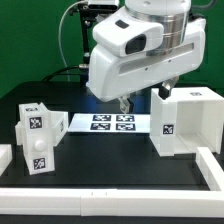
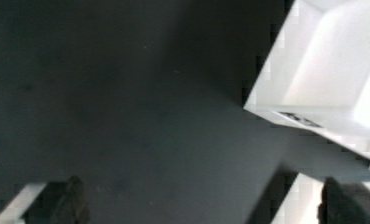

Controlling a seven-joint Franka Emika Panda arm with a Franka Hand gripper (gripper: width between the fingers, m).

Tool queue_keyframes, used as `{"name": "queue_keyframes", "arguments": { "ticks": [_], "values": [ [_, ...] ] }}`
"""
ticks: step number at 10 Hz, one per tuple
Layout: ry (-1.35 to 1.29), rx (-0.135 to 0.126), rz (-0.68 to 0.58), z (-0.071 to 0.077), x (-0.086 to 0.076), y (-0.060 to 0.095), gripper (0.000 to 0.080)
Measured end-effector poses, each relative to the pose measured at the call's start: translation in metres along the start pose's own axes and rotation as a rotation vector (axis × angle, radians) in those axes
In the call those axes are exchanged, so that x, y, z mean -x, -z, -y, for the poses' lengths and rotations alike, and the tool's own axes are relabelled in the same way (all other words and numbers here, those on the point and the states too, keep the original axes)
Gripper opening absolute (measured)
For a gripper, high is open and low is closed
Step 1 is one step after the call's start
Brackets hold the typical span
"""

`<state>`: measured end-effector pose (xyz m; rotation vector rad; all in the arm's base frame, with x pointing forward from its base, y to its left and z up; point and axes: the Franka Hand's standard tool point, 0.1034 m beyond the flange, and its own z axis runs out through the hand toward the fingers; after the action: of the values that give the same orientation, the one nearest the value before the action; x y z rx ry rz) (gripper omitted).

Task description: Assemble drawer

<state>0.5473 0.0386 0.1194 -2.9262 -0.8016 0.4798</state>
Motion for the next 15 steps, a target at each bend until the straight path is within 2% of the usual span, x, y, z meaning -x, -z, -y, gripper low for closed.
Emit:
{"name": "queue_keyframes", "arguments": {
  "ticks": [1, 4, 5, 6, 7, 9, 10, 14, 15],
  "values": [
    [-0.137, -0.041, 0.043, 0.002, 0.003, -0.002, 0.0649],
    [-0.154, -0.044, 0.046, 0.0, 0.0, -0.002, 0.0649],
    [-0.231, -0.05, 0.045, 0.002, 0.0, -0.002, 0.0649],
    [-0.355, -0.069, 0.049, 0.002, 0.0, -0.003, 0.0649],
    [-0.503, -0.106, 0.057, -0.001, 0.003, -0.006, 0.0649],
    [-0.78, -0.212, 0.109, -0.002, 0.006, -0.012, 0.0649],
    [-0.856, -0.237, 0.11, -0.005, 0.006, -0.012, 0.0649],
    [-1.033, -0.228, 0.129, 0.0, 0.003, -0.011, 0.0649],
    [-1.143, -0.245, 0.133, 0.003, 0.0, -0.013, 0.0649]
  ]
}}
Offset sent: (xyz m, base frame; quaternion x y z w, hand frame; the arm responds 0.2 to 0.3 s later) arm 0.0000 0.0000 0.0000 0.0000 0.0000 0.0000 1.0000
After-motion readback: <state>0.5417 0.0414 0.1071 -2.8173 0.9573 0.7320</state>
